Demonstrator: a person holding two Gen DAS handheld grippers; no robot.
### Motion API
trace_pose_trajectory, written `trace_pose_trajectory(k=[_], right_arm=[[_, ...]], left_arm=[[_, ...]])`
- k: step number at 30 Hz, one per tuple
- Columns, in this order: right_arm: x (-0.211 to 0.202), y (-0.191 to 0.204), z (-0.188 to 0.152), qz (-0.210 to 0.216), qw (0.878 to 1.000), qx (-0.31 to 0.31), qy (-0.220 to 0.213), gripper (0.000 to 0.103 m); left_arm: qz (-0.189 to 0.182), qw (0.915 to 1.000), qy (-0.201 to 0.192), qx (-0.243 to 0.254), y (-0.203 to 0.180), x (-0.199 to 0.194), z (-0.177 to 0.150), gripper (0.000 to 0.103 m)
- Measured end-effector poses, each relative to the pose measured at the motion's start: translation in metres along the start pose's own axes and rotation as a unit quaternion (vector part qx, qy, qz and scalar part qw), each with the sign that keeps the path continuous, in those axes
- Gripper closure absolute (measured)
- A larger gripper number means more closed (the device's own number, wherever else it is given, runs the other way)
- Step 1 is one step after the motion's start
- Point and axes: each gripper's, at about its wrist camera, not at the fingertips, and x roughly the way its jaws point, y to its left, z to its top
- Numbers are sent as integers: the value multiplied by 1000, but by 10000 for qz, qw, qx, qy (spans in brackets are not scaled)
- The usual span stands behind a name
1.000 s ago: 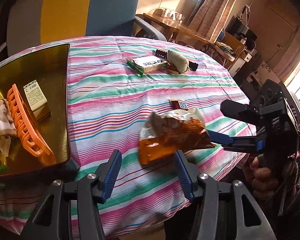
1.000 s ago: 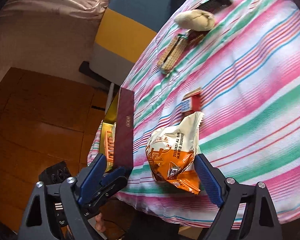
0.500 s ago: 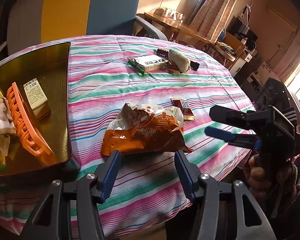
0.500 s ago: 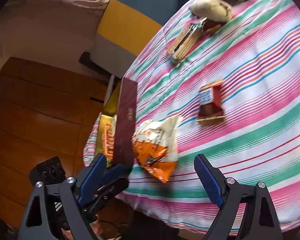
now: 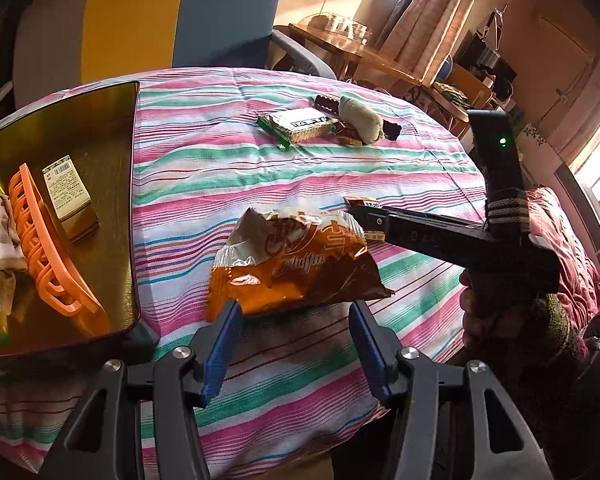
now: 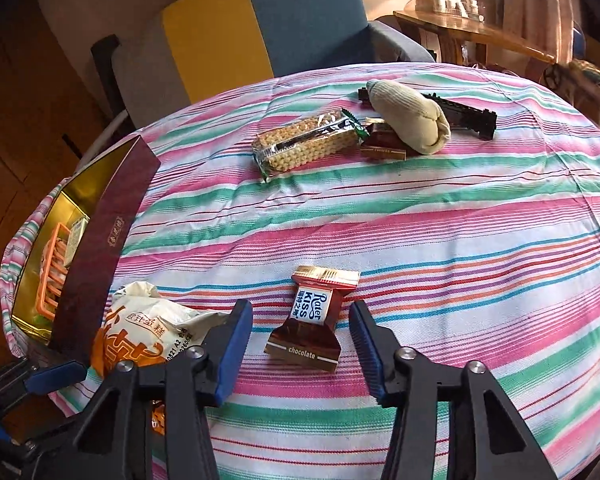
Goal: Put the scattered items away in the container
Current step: 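Pass the orange chip bag from the right tool to the left tool, then grasp the Kiss chocolate with the right tool while the left tool holds the chip bag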
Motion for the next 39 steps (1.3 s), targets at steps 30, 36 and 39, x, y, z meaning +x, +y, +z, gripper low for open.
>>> trace_pose_trajectory(k=[30, 36, 39], right_arm=[[-61, -53, -39, -596, 9942, 732, -509, 74], [-61, -53, -47, -538, 9935, 856, -527, 65], [-64, -54, -50, -490, 9934, 878, -552, 62]], left_arm=[[-92, 9997, 207, 93, -29, 57, 52, 44], [48, 9992, -25, 385, -21, 30, 48, 44], [170, 9970, -111, 751, -17, 21, 57, 42]])
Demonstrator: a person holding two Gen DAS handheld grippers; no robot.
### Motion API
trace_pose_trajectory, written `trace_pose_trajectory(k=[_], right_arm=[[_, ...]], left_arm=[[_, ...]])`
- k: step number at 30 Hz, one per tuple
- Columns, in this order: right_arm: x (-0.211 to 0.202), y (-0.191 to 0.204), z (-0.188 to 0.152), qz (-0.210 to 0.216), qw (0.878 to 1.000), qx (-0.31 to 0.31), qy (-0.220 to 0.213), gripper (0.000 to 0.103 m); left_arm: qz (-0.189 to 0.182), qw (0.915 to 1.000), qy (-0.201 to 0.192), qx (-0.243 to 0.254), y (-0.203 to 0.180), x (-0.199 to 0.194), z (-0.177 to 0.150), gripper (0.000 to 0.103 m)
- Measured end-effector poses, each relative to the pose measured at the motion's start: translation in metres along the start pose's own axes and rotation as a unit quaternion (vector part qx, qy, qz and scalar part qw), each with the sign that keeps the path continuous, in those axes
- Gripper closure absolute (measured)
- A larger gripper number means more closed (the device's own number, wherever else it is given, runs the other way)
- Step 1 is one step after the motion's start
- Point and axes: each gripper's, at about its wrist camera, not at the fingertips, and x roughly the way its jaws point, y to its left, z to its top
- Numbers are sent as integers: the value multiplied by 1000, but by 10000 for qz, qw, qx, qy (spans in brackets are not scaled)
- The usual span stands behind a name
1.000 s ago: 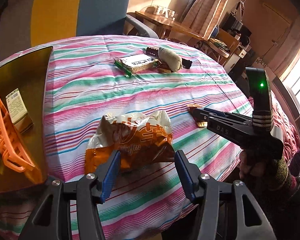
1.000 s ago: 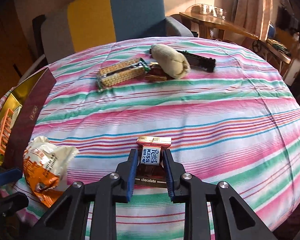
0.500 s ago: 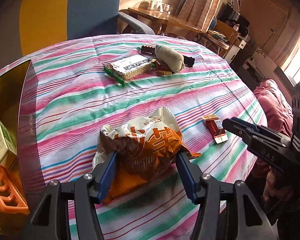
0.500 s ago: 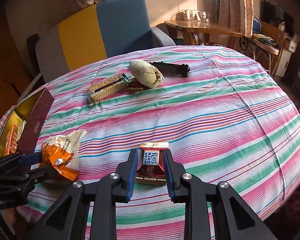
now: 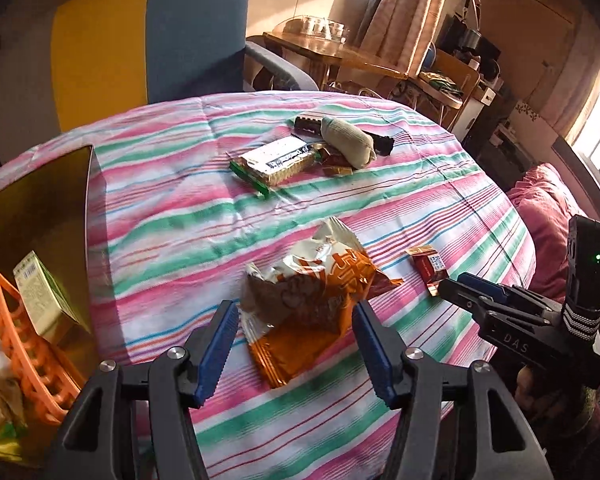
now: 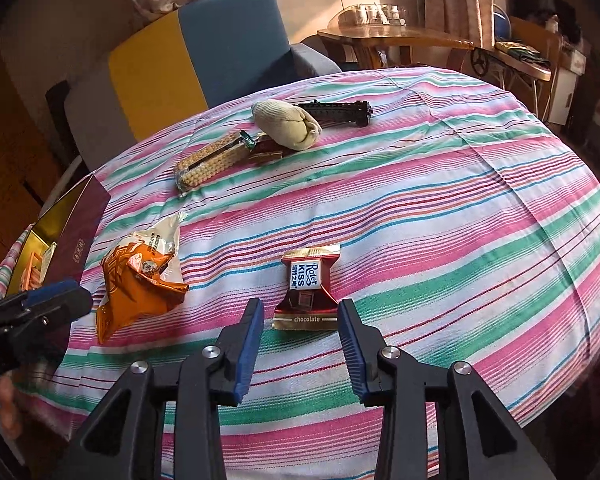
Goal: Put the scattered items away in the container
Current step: 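Grasp the Kiss chocolate with the right tool while the left tool holds the chip bag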
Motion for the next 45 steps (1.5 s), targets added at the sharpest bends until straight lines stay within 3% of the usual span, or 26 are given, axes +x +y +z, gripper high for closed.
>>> trace_pose_trajectory(k=[8, 20, 23, 26, 33, 40, 45], right_arm=[[-9, -5, -1, 113, 9998, 71, -111, 50], [-5, -16, 1, 175, 9997, 180, -70, 43], [-4, -20, 1, 141, 9996, 223, -57, 43], [-3, -23, 1, 89, 9996, 238, -75, 43], [-3, -20, 0, 48, 9998, 138, -94, 43], [0, -1, 5, -27, 9991, -393, -128, 44], [19, 2, 14, -154, 9984, -539, 71, 54]], left_arm=[[-219, 9902, 323, 1339, -19, 17, 23, 37], [-583, 9690, 1001, 2183, -35, 60, 38, 37], [-648, 9681, 1120, 2147, -35, 67, 36, 37], [-594, 9733, 1052, 1951, -34, 65, 30, 40], [-322, 9933, 789, 781, -27, 44, 5, 41], [-320, 9978, 559, -123, -16, 31, -6, 39], [-218, 9979, 525, 307, -26, 33, -6, 37]])
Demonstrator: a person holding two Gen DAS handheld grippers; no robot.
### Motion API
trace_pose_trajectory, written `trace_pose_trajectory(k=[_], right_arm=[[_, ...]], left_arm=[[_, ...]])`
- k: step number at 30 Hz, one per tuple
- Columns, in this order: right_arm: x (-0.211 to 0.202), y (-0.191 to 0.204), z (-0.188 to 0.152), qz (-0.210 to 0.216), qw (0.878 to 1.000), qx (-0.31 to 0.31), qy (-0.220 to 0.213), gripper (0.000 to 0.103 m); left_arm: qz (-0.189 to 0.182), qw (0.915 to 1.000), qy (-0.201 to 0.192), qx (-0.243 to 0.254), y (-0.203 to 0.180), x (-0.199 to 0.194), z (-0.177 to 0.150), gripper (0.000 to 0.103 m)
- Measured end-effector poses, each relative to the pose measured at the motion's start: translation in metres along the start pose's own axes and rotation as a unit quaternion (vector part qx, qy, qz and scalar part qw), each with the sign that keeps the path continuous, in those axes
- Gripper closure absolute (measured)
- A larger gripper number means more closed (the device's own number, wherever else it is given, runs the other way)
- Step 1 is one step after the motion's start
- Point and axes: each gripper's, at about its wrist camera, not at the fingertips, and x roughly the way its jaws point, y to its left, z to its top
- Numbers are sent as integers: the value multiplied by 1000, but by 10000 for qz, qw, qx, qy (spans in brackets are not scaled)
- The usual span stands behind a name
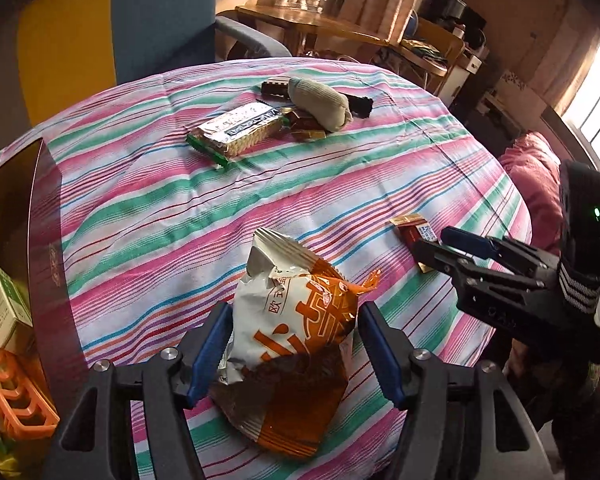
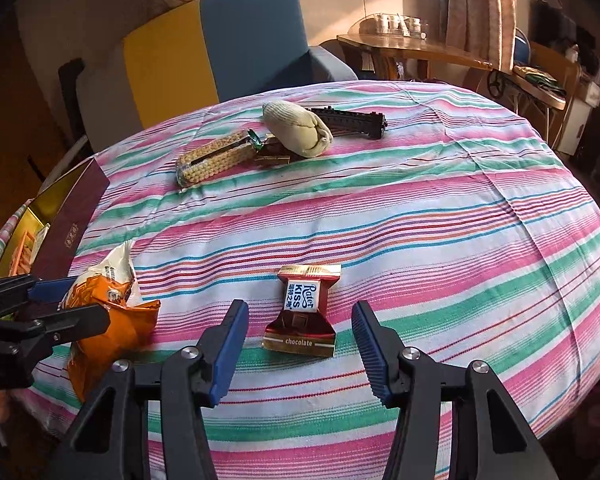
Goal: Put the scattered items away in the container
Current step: 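Grasp the Kiss chocolate with the right tool while the left tool holds the chip bag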
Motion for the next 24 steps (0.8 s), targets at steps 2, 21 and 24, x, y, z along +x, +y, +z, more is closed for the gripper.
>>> trace_pose_trajectory(k=[2, 21, 24], right_arm=[[5, -1, 1, -35, 10000, -15, 59, 68], [10, 3, 1, -197, 9998, -86, 52, 70], [7, 5, -1, -157, 9998, -92, 28, 71]], left_arm=[[49, 9998, -18, 190, -4, 3, -1, 37], [-55, 9993, -178, -327, 1, 10, -9, 40], [41, 9987, -226, -445, 3, 6, -15, 41]])
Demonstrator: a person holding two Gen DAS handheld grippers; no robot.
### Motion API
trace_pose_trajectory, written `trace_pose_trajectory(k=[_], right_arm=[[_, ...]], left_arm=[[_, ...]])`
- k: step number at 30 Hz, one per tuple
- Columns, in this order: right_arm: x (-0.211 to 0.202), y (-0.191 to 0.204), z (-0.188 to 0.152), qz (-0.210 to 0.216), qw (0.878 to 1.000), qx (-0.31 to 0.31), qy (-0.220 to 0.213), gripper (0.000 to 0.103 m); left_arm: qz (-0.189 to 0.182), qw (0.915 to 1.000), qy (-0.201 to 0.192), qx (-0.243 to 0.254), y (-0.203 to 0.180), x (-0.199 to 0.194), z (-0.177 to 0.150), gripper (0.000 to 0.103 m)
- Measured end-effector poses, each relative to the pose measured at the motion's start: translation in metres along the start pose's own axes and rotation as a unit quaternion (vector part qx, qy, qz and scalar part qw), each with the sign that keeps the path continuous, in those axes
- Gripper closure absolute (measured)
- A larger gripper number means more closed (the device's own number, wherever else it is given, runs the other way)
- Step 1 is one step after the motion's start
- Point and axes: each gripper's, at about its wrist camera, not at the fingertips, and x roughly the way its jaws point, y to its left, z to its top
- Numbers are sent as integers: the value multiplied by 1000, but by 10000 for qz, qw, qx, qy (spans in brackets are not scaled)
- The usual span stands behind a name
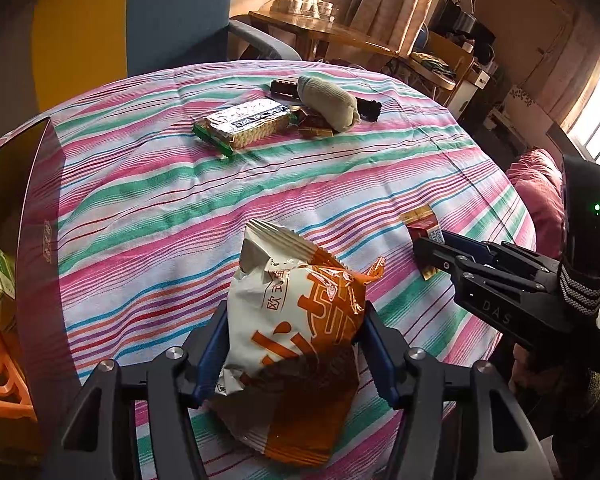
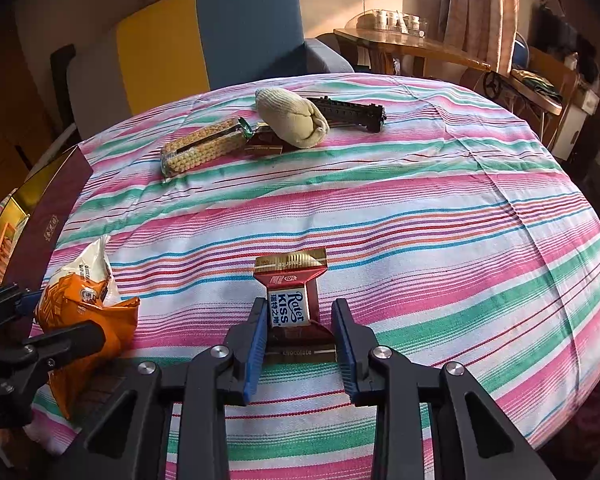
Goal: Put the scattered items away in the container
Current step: 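Grasp the Kiss chocolate with the right tool while the left tool holds the chip bag, then carry the chip bag and chocolate into the gold tray with both tools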
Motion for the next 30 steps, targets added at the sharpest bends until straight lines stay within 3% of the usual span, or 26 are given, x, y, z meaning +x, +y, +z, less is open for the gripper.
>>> trace_pose_trajectory(k=[12, 30], right_arm=[[-20, 32, -2, 435, 9990, -19, -91, 71], [-45, 129, 17, 788, 9912, -932, -504, 71]], left_arm=[[250, 9978, -599, -102, 0, -48, -10, 41], [1014, 9816, -1320, -932, 61, -117, -28, 41]])
